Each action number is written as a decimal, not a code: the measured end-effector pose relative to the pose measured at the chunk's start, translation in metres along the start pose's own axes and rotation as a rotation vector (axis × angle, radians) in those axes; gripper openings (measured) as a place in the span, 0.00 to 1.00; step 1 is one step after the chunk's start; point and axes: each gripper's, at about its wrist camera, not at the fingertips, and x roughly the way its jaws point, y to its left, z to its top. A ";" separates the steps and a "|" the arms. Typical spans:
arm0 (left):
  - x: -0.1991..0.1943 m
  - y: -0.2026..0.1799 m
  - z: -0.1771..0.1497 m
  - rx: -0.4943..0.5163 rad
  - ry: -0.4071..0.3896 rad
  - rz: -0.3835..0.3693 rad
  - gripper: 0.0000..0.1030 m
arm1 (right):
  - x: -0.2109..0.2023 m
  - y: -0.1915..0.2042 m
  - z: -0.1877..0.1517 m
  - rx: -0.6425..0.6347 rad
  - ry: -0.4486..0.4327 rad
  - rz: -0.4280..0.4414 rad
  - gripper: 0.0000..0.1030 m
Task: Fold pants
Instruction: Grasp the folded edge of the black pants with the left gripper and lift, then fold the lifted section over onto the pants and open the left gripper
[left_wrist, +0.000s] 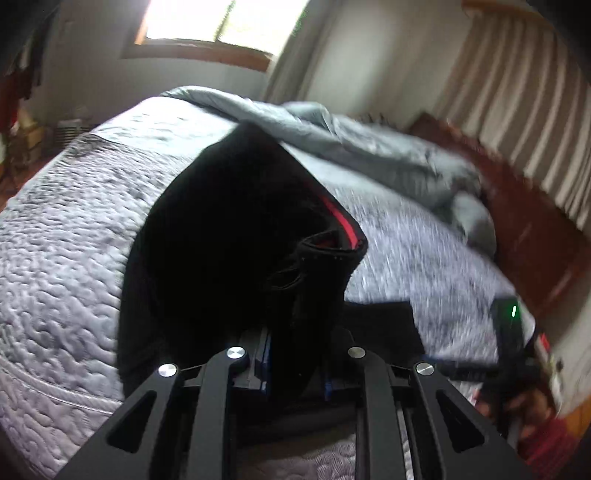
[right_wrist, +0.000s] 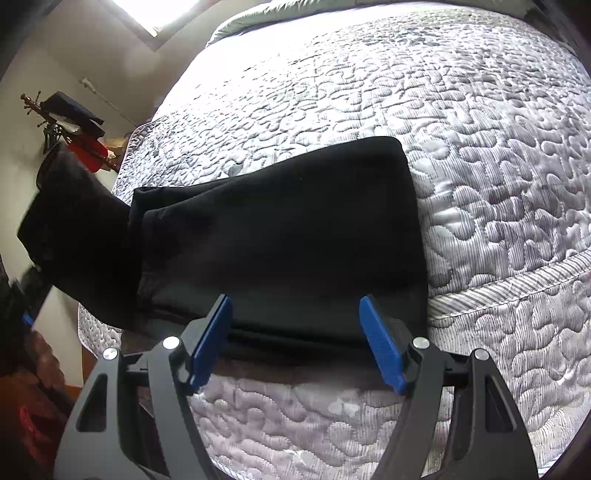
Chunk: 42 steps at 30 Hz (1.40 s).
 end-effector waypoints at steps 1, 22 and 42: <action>0.006 -0.005 -0.003 0.014 0.019 0.002 0.19 | 0.001 -0.001 0.000 0.002 0.001 0.000 0.69; -0.023 0.016 -0.023 -0.064 0.092 0.025 0.82 | 0.006 0.006 0.001 -0.050 0.035 -0.071 0.70; -0.013 0.089 -0.024 -0.222 0.260 0.359 0.87 | 0.021 0.110 0.012 -0.187 0.161 0.068 0.66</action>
